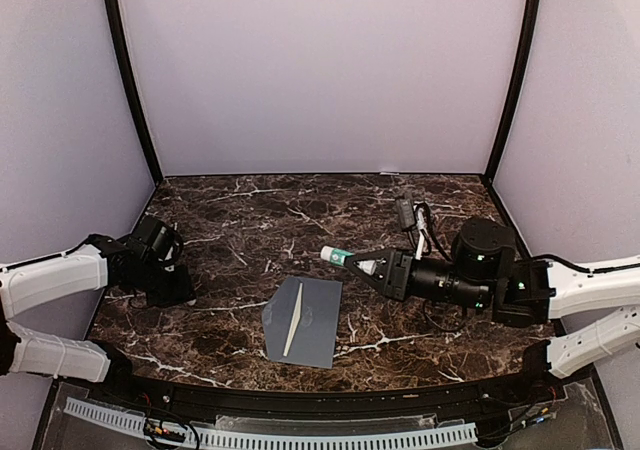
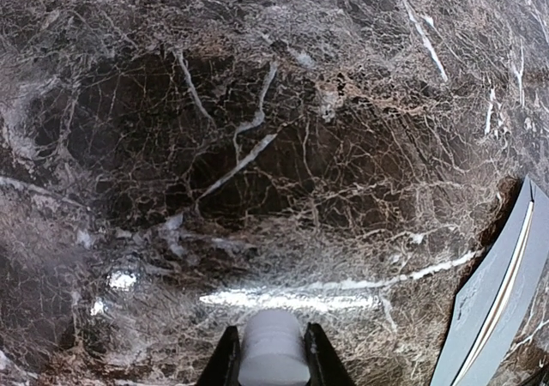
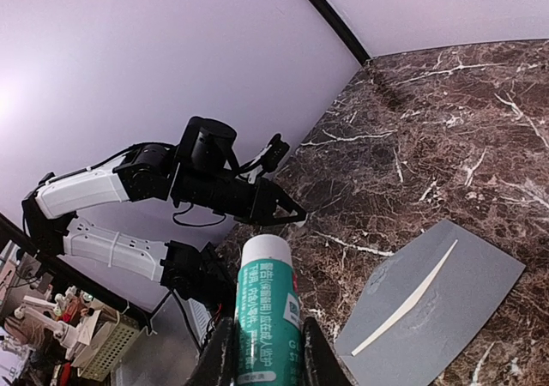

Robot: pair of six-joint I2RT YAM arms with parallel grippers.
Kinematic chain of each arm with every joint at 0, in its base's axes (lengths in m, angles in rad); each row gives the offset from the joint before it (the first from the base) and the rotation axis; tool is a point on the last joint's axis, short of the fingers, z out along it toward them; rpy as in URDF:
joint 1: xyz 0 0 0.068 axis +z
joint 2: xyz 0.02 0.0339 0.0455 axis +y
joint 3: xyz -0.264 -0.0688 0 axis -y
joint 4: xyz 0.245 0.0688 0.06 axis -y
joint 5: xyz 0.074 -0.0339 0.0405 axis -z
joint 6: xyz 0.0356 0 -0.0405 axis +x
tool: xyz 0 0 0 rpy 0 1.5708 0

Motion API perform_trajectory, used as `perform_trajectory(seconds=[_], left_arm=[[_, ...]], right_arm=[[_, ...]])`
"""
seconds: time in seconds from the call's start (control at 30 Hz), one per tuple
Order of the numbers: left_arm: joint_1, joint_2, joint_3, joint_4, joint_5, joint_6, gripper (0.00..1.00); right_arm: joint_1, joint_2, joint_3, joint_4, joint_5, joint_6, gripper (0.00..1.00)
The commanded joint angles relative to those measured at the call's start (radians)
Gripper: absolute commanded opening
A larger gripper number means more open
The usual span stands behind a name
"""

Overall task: Place the letter into the envelope and seal it
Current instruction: Place the solid glue cap at the center of the board.

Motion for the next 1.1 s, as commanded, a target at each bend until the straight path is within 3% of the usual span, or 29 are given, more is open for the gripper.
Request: perform_trajectory(seconds=[0.0,0.4,0.73,0.93,1.07], left_arm=[[0.003,0.01,-0.024,0.004,-0.002,-0.018,0.0],[-0.007,0.058,-0.044,0.04,0.007,-0.007,0.11],[-0.011,0.039,-0.05,0.043,-0.004,-0.016,0.48],[-0.012,0.008,-0.035,0.034,-0.012,-0.004,0.56],[-0.029,-0.109,0.031,0.009,-0.034,0.025,0.58]], right_arm=[[0.006,-0.024,-0.03,0.088,-0.02,0.024,0.0],[0.006,-0.014,-0.03,0.098,-0.024,0.031,0.0],[0.005,-0.022,-0.04,0.093,-0.019,0.038,0.0],[0.006,-0.033,-0.05,0.098,-0.021,0.043,0.0],[0.005,-0.048,-0.069,0.13,-0.026,0.047,0.0]])
